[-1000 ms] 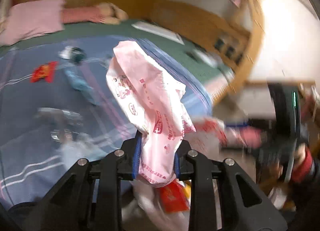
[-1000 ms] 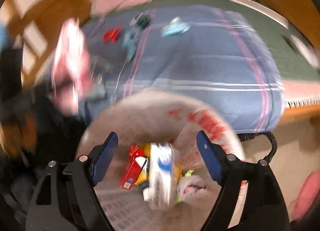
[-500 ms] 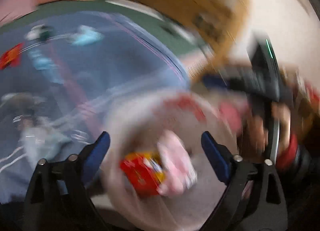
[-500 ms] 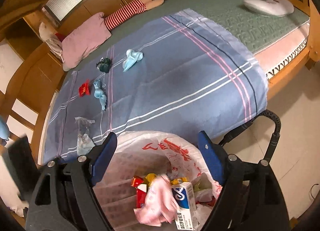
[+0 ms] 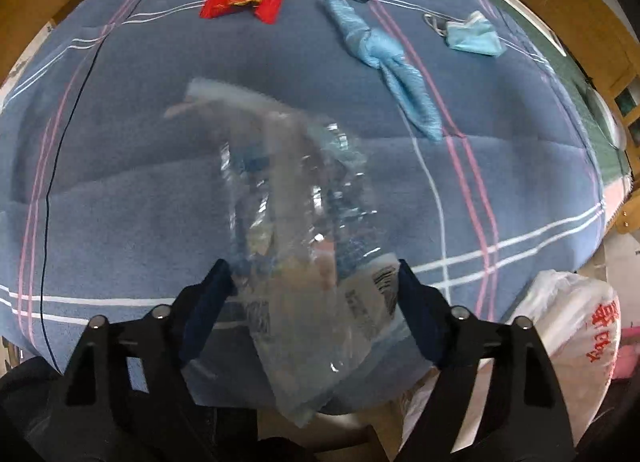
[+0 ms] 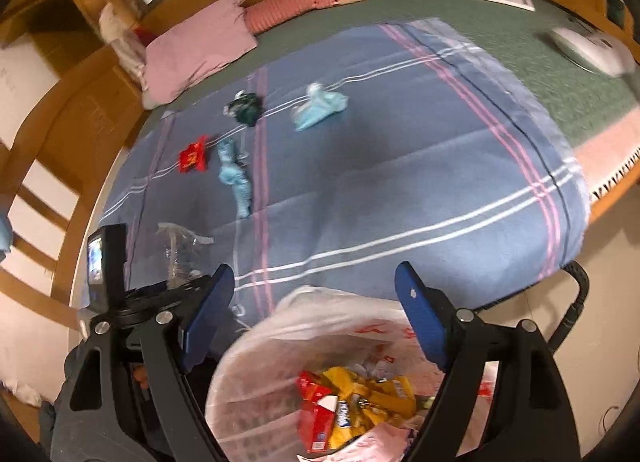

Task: Collect trash
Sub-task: 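Grasp the clear plastic bag with the left gripper while the right reaches for the blue cloth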

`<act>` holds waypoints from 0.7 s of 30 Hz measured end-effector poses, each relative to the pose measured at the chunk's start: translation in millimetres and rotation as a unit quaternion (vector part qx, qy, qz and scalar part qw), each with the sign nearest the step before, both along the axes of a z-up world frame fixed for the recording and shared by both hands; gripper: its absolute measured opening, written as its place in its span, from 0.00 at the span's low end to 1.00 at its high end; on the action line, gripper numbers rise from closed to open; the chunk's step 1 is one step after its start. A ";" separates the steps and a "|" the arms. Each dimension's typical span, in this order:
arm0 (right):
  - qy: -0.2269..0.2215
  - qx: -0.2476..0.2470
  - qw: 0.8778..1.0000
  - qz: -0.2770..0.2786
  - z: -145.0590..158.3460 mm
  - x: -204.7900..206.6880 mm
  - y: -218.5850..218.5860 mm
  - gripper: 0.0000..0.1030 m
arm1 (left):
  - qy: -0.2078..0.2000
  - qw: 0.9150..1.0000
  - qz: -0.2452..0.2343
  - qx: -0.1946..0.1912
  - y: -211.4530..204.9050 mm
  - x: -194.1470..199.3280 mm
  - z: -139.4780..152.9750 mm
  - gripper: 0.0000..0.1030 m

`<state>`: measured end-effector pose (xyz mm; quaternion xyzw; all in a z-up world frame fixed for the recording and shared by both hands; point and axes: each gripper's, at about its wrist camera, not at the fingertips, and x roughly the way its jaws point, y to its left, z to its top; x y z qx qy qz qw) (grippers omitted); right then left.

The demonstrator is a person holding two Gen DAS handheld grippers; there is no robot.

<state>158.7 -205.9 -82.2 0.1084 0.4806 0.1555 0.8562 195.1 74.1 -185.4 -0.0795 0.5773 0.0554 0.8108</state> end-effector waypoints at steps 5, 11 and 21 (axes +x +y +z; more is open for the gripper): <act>0.020 -0.004 1.000 0.003 -10.2 5.3 13.4 0.79 | -0.023 0.999 0.028 0.009 1.6 -16.3 8.1 0.40; 0.010 -0.028 1.000 0.005 -13.7 31.7 38.6 0.79 | -0.120 0.989 0.084 0.000 32.9 -29.6 42.8 0.25; 0.005 -0.066 0.996 0.063 -61.2 122.7 158.5 0.79 | -0.196 0.962 0.189 0.022 69.7 -53.4 74.1 0.25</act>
